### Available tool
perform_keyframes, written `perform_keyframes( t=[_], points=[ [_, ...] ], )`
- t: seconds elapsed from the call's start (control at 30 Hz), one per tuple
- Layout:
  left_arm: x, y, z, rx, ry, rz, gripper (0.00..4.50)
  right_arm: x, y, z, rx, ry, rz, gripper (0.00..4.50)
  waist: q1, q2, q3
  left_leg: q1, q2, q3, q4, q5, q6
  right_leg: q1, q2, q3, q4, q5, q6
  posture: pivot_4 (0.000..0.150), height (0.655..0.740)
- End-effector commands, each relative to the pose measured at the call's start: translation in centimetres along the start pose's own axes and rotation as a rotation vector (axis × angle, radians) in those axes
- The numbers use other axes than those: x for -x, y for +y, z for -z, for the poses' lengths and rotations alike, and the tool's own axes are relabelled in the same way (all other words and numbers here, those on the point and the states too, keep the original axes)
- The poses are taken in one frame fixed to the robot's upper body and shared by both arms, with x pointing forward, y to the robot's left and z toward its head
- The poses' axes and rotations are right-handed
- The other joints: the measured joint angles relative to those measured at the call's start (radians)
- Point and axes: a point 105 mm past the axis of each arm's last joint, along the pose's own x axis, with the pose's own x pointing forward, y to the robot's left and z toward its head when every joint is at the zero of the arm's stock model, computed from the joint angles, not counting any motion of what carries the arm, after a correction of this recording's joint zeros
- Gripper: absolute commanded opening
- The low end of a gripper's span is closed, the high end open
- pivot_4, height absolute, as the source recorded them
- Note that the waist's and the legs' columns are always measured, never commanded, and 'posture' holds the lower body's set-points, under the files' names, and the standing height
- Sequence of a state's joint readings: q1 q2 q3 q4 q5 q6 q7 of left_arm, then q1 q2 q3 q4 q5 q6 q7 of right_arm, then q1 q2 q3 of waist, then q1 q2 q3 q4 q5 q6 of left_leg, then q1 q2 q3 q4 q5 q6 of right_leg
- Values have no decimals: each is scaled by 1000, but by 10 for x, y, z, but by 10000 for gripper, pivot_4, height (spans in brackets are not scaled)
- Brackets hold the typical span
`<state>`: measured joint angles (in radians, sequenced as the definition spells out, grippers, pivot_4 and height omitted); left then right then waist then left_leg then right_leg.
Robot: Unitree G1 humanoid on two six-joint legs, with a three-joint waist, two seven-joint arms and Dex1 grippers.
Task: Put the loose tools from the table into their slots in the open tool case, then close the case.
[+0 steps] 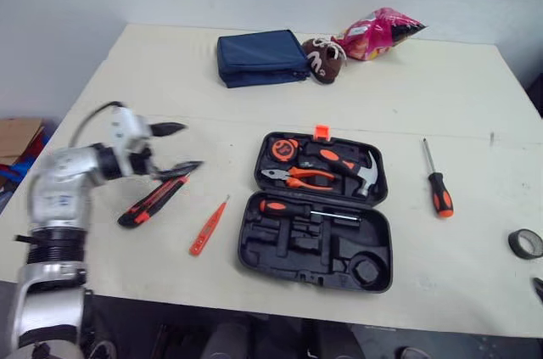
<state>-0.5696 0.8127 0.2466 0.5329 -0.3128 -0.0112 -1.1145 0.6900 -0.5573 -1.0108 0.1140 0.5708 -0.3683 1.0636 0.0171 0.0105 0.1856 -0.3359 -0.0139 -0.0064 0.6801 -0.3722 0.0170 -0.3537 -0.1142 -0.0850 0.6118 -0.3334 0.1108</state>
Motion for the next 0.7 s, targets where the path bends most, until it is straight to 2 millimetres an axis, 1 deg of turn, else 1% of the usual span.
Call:
perform_keyframes(
  t=[0.03, 0.07, 0.13, 0.2, 0.27, 0.33, 0.43, 0.53, 0.57, 0.67, 0.7],
  points=[
    [48, 32, 10, 28, 43, -195, 44639, 36, -24, 9, 33, 41, 180, 45000, -1, 0, 0, 0, 0, 0, 0, 0, 0, 0, 0, 0, 0, 0, 0, 1500, 7400],
    [62, 38, 16, 37, 77, -230, 44639, 45, -28, 14, 36, 62, 223, 45000, -2, 0, 0, 1, 0, 1, 0, 0, 0, 0, -1, 1, 0, 0, 0, 1500, 7400],
    [97, 51, 34, 49, 183, -353, 44639, 69, -35, 29, 14, 118, 328, 45000, -6, 0, 0, 2, 0, 3, 0, 0, 0, -1, -1, 4, -1, 0, 0, 1500, 7400],
    [117, 59, 42, 62, 232, -444, 44639, 80, -36, 37, 5, 146, 369, 45000, -9, 0, 0, 2, 0, 4, 0, -1, -1, -3, -1, 6, 0, 0, -1, 1500, 7400],
    [133, 65, 47, 66, 269, -512, 44639, 85, -38, 40, 5, 152, 403, 45000, -10, 0, 0, 2, 1, 4, -1, -1, -1, -3, -1, 6, 1, -1, -1, 1500, 7400],
    [140, 66, 49, 63, 285, -535, 44639, 87, -41, 41, 5, 143, 431, 45000, -10, 1, 0, 3, 1, 5, -1, -1, -1, -4, -2, 7, 1, -1, -1, 1500, 7400],
    [135, 64, 49, 62, 265, -512, 44639, 81, -43, 39, 0, 109, 430, 45000, -10, 1, 0, 3, 1, 6, -1, -2, -2, -5, -3, 8, 2, -1, -1, 1500, 7400],
    [118, 58, 47, 63, 211, -446, 44639, 58, -43, 28, -18, 21, 407, 45000, -18, 1, 0, 2, 1, 6, -1, -2, -2, -6, -3, 9, 3, -1, -2, 1500, 7400],
    [111, 57, 43, 64, 177, -425, 44639, 50, -41, 25, -22, -2, 390, 45000, -19, 2, 0, 2, 1, 7, -1, -2, -2, -6, -3, 9, 4, -1, -2, 1500, 7400],
    [94, 53, 31, 72, 96, -362, 44639, 30, -34, 16, -40, -52, 346, 45000, -19, 2, -1, 2, 1, 8, -1, -2, -2, -8, -3, 10, 7, -1, -2, 1500, 7400],
    [83, 49, 26, 65, 73, -313, 44639, 17, -28, 8, -61, -93, 316, 45000, -19, 2, 0, 2, 1, 9, -1, -2, -2, -8, -3, 10, 9, -1, -3, 1500, 7400]
  ],
)
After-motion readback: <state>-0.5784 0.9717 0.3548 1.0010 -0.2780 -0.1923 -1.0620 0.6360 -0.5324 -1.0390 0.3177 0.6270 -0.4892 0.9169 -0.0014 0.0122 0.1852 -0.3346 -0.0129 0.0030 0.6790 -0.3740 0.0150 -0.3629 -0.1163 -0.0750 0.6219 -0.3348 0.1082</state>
